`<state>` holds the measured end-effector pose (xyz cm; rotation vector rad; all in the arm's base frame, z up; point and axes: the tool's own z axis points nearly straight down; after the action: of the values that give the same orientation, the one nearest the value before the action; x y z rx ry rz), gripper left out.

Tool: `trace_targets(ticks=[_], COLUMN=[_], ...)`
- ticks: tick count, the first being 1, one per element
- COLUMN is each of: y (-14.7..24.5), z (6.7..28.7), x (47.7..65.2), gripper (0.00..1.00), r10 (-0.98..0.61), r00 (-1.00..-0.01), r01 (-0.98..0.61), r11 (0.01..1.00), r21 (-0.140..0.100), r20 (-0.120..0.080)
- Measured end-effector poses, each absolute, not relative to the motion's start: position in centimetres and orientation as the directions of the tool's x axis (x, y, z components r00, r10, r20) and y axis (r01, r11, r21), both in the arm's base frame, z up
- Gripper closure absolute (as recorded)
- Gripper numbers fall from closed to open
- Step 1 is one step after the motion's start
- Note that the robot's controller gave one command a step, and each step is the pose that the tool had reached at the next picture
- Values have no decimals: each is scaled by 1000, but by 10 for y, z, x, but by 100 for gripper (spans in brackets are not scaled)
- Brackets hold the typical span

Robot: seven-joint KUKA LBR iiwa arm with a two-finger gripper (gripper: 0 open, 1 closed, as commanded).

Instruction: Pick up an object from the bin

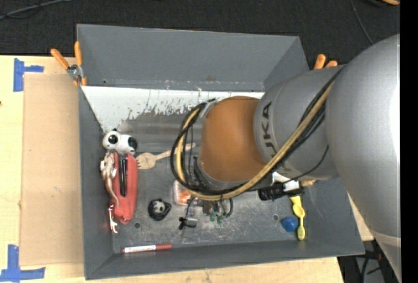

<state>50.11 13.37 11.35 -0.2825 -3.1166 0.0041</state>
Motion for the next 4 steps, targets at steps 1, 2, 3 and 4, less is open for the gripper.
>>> trace_targets(ticks=[1,2,3,4], y=[115,99,70,60], z=[134,142,148,170], x=[496,492,498,504], gripper=[0,0,0,0], r10=[45,-111,-26,-133], r00=[-999,-994,-1000,-991], r01=[45,-111,-26,-133], r11=[999,994,1000,991], r21=[-1,6,-1,0], r20=[4,7,7,4])
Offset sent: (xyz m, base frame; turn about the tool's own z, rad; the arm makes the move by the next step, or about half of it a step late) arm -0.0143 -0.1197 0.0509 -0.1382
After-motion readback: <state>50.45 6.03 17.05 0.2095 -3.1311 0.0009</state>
